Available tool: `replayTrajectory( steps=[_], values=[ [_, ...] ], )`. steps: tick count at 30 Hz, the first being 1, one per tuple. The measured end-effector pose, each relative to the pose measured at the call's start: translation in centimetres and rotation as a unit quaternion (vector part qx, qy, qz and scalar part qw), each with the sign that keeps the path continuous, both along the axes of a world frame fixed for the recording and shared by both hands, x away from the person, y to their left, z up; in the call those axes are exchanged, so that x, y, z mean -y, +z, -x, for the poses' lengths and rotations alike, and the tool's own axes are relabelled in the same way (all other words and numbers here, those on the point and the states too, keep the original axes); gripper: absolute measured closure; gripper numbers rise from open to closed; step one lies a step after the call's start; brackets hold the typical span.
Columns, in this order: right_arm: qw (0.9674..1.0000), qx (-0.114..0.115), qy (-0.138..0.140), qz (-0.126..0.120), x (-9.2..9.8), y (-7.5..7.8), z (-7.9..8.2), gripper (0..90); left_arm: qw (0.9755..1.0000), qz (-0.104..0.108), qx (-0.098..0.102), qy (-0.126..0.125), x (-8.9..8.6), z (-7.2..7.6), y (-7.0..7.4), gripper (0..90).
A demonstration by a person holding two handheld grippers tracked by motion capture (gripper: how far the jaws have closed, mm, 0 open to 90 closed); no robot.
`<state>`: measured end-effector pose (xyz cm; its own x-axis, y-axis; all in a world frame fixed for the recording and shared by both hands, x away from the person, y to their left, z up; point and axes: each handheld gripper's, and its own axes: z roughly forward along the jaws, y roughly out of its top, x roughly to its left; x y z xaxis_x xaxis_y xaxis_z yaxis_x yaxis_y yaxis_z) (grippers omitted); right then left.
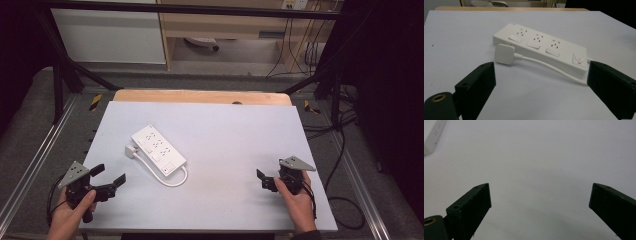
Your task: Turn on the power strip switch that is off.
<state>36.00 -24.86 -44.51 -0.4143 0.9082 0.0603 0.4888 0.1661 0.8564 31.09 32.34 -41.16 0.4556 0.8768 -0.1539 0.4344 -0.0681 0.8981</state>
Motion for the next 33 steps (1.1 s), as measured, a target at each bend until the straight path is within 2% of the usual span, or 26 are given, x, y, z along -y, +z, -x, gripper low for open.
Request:
replayTrajectory(
  steps=[1, 10, 22, 33],
  values=[
    [1.0, -0.008, 0.0, -0.002, 0.0, -0.1, 0.0, 4.6, 1.0, -0.003, 0.002, -0.002, 0.0, 0.0, 0.1, 8.3],
    [0.9999, -0.007, -0.006, -0.005, 0.1, 0.1, 0.1, 4.0, 1.0, 0.0, 0.005, -0.008, 0.2, 0.0, 0.2, 7.8],
    [1.0, -0.006, 0.001, 0.001, -0.1, 0.2, 0.2, 3.4, 0.9998, 0.005, 0.014, -0.013, 0.3, 0.1, 0.5, 7.0],
    [0.9999, -0.004, 0.007, 0.007, -0.3, 0.2, 0.3, 3.3, 0.9984, 0.019, 0.048, -0.021, 0.6, 0.1, 1.5, 7.0]
  ],
)
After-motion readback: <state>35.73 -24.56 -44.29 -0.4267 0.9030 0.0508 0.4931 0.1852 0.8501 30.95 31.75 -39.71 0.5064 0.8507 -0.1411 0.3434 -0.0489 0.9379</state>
